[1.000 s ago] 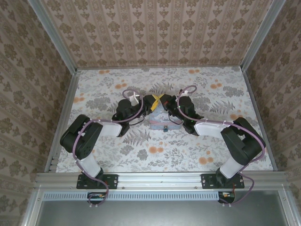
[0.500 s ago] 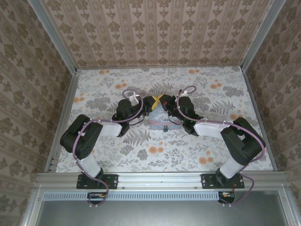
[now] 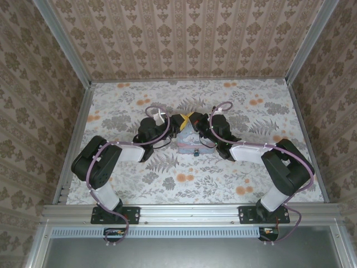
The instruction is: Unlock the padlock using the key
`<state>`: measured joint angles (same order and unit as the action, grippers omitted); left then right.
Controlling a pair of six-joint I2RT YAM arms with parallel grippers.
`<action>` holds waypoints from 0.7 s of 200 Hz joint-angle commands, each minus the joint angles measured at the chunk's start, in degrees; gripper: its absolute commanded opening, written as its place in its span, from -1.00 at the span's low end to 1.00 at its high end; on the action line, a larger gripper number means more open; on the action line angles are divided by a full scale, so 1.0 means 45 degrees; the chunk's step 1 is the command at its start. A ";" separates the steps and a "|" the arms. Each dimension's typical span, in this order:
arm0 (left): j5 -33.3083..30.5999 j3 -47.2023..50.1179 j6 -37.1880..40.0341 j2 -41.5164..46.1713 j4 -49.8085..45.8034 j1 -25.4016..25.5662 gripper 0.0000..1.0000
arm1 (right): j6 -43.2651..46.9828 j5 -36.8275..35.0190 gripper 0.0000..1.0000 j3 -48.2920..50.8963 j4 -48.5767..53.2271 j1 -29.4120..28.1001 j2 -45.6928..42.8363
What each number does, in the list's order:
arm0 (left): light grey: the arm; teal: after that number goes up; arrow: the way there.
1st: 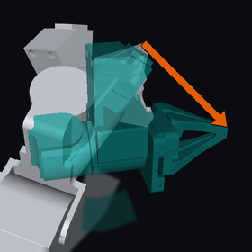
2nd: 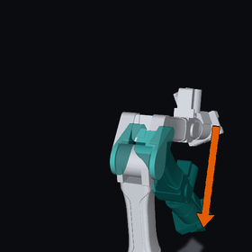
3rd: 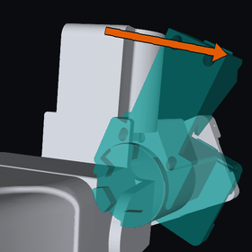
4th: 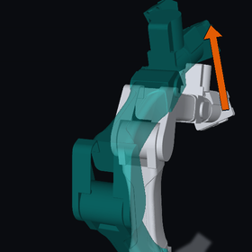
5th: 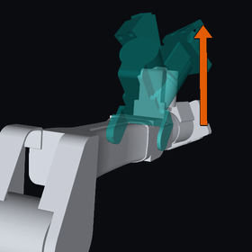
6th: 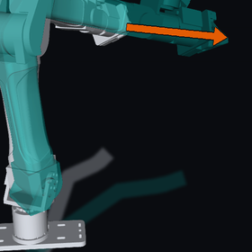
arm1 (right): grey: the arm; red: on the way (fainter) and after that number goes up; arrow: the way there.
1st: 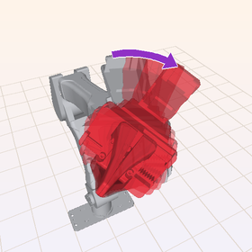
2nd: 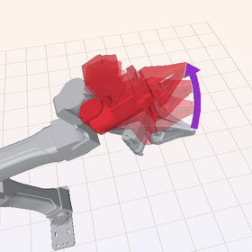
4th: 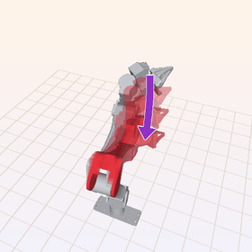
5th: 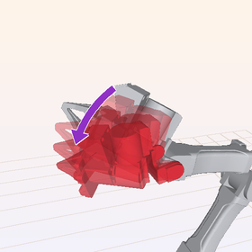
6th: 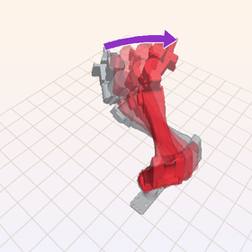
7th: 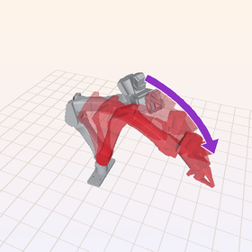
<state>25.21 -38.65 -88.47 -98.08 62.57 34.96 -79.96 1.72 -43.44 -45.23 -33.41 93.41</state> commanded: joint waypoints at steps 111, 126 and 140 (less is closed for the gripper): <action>-0.0117 -0.0121 0.0694 0.0582 -0.0415 0.0141 -0.65 | -0.0411 -0.0498 -1.00 -0.0105 -0.0451 0.0021 0.0318; -0.0139 -0.0102 0.0694 0.0583 -0.0446 0.0141 -0.65 | -0.0433 -0.0489 -1.00 -0.0102 -0.0476 0.0055 0.0374; -0.0142 -0.0087 0.0684 0.0583 -0.0432 0.0160 -0.66 | -0.0453 -0.0501 -1.00 -0.0083 -0.0495 0.0044 0.0429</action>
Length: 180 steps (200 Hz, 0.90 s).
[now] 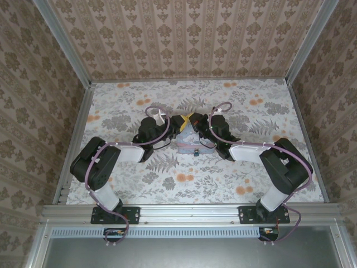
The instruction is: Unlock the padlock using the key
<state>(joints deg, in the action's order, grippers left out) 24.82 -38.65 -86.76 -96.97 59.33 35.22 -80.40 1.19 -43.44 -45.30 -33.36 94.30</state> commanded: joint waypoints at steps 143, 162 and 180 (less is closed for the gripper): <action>0.0185 -0.0215 0.1042 0.0633 -0.1057 -0.0076 -1.00 | -0.0021 -0.0164 -0.25 0.0200 -0.0502 0.0532 -0.0022; 0.0736 -0.0637 0.2109 0.1066 -0.2686 -0.0363 -1.00 | 0.0486 0.0044 -0.05 0.0706 0.0074 0.1006 -0.0801; 0.1302 -0.1234 0.3364 0.1535 -0.4637 -0.0698 -1.00 | 0.1000 0.0493 -0.01 0.1150 0.0601 0.1583 -0.1543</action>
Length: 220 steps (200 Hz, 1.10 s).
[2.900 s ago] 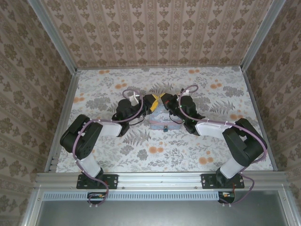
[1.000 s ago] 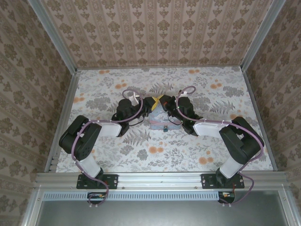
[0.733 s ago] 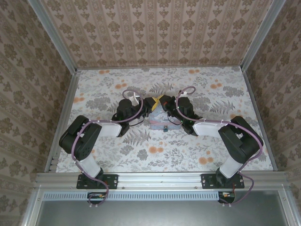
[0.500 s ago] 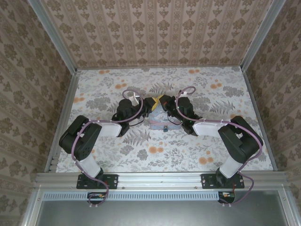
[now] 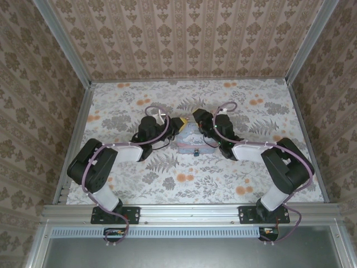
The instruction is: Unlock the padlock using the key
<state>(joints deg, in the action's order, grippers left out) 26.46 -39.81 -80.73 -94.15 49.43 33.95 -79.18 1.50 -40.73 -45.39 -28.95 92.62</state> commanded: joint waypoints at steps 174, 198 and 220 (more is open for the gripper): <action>0.6174 -0.6304 1.1183 0.0171 -1.1548 -0.1458 -1.00 | 0.6036 0.9482 -0.10 -0.2065 0.0618 0.2818 0.0069; 0.6259 -0.6465 1.1307 0.0024 -1.1597 -0.1287 -1.00 | 0.5722 0.9899 -0.13 -0.2226 0.0060 0.2732 0.0507; 0.6273 -0.6562 1.1381 -0.0109 -1.1668 -0.1199 -1.00 | 0.5586 1.0123 -0.15 -0.2291 -0.0257 0.2571 0.0759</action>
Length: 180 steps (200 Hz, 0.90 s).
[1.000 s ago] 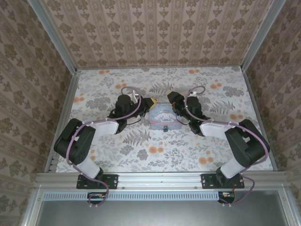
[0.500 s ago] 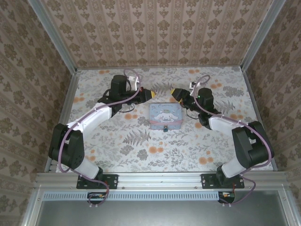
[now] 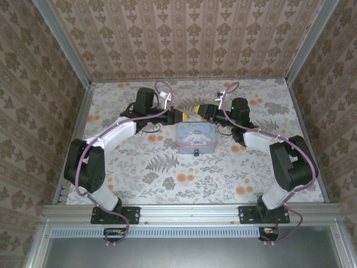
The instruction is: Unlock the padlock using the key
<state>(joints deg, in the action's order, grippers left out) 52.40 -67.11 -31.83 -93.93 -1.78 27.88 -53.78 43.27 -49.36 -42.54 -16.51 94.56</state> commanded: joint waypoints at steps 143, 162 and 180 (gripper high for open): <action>0.0474 -0.0553 0.0356 -0.0269 0.0001 0.0192 -1.00 | -0.1000 0.1330 -0.43 0.0037 -0.2362 -0.0491 0.0866; 0.0465 -0.0571 0.0356 -0.0276 0.0008 0.0191 -1.00 | -0.0998 0.1330 -0.43 0.0071 -0.2353 -0.0500 0.0895; 0.0465 -0.0575 0.0343 -0.0241 0.0034 0.0191 -1.00 | -0.0957 0.1303 -0.42 0.0130 -0.2359 -0.0504 0.0944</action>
<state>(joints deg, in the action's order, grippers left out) 53.15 -67.81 -31.22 -94.67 -2.17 28.53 -57.67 47.27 -49.41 -50.89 -18.44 98.00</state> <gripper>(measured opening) 0.042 0.289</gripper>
